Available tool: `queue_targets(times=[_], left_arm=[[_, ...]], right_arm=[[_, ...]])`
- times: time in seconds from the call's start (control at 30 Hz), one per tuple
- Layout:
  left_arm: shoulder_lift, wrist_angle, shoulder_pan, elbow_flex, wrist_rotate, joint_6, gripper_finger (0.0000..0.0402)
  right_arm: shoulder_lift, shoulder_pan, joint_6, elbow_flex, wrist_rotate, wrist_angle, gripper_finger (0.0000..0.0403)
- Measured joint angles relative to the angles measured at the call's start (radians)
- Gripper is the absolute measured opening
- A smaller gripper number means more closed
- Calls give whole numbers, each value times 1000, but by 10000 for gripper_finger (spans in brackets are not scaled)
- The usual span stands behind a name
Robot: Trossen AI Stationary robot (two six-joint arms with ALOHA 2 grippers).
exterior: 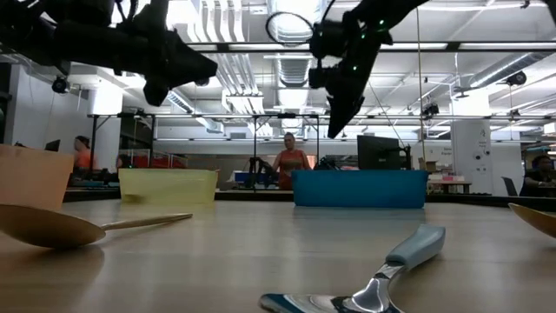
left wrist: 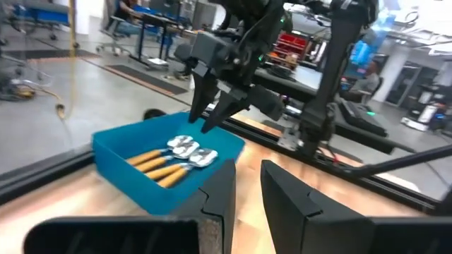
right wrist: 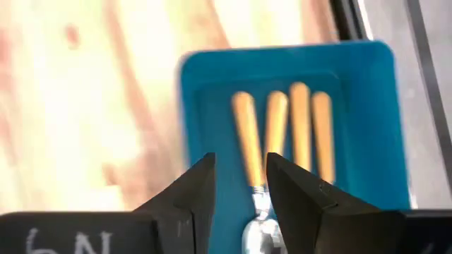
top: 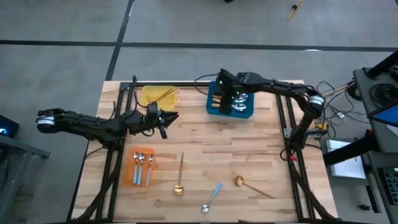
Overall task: Sort silverware by color (type)
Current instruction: Put the gold spoon into the yellow bin
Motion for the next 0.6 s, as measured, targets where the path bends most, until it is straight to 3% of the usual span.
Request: queue_targets(times=[0.37, 0.6], left_arm=[[0, 19, -57, 0, -6, -63, 51], [0, 22, -71, 0, -6, -105, 51]], right_arm=[[-192, 221, 155, -227, 0, 136, 102], [-233, 367, 264, -271, 2, 142, 92]])
